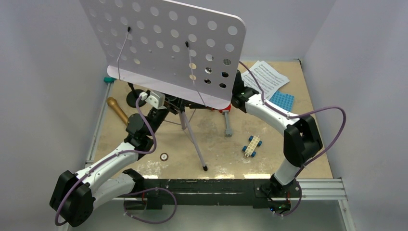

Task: Pack up the instrument practice props

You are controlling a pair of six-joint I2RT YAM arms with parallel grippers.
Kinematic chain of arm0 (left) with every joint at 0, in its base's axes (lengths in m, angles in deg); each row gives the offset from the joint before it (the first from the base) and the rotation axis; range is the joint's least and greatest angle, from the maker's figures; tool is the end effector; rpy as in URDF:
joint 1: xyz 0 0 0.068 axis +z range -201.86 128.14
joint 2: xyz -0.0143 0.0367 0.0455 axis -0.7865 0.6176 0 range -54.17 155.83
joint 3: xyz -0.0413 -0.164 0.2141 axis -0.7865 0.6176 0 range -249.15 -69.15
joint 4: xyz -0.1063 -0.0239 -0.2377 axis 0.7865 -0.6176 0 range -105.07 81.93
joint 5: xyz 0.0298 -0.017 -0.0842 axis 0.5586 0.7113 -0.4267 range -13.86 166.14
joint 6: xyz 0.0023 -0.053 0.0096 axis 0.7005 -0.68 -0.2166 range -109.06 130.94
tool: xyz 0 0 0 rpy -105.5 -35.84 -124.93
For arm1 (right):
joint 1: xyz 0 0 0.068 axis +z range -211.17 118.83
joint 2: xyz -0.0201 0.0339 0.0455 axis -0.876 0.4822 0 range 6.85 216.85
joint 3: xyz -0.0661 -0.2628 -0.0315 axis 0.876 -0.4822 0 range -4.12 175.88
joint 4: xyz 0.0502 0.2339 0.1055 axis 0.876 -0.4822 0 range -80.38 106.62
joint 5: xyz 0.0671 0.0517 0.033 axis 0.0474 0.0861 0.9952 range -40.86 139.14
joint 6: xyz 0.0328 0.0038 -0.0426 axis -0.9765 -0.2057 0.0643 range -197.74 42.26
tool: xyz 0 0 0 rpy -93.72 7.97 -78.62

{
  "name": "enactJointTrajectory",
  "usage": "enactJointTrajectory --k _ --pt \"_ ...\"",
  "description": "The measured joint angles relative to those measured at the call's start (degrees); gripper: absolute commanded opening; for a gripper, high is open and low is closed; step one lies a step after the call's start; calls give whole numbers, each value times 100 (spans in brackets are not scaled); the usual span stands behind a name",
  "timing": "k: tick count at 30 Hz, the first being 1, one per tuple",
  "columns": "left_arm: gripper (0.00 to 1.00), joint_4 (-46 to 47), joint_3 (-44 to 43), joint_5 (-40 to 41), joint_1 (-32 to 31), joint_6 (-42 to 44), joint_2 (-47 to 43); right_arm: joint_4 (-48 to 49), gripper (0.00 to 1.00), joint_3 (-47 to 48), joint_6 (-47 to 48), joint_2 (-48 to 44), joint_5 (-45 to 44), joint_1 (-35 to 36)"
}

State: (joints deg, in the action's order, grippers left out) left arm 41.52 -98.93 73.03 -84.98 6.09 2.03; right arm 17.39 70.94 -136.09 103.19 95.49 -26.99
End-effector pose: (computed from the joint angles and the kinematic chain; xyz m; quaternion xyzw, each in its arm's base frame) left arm 0.1832 -0.1219 0.3207 0.1564 0.5283 -0.2855 0.7841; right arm 0.3094 0.2413 0.3083 -0.0612 0.7856 0.6022 0.1286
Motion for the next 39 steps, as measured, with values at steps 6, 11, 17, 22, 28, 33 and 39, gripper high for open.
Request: enactJointTrajectory --k 6,11,17,22,28,33,39 --pt "0 0 0 20 -35 9 0 -70 36 87 -282 85 26 0" --pt "0 -4 0 37 -42 17 -4 -192 23 153 -378 168 -33 -11" --pt "0 -13 0 42 -44 17 -7 -232 10 186 -144 173 -109 -37" --pt "0 -11 0 46 -44 17 -7 -151 0 195 507 85 -214 2" --pt "0 -11 0 68 -46 15 -7 -138 0 20 2151 -417 -1150 361" --pt "0 -4 0 92 -66 13 0 149 22 -450 3477 -984 -2358 844" --pt "0 13 0 81 -118 13 13 101 63 -841 3206 -1316 -2151 745"
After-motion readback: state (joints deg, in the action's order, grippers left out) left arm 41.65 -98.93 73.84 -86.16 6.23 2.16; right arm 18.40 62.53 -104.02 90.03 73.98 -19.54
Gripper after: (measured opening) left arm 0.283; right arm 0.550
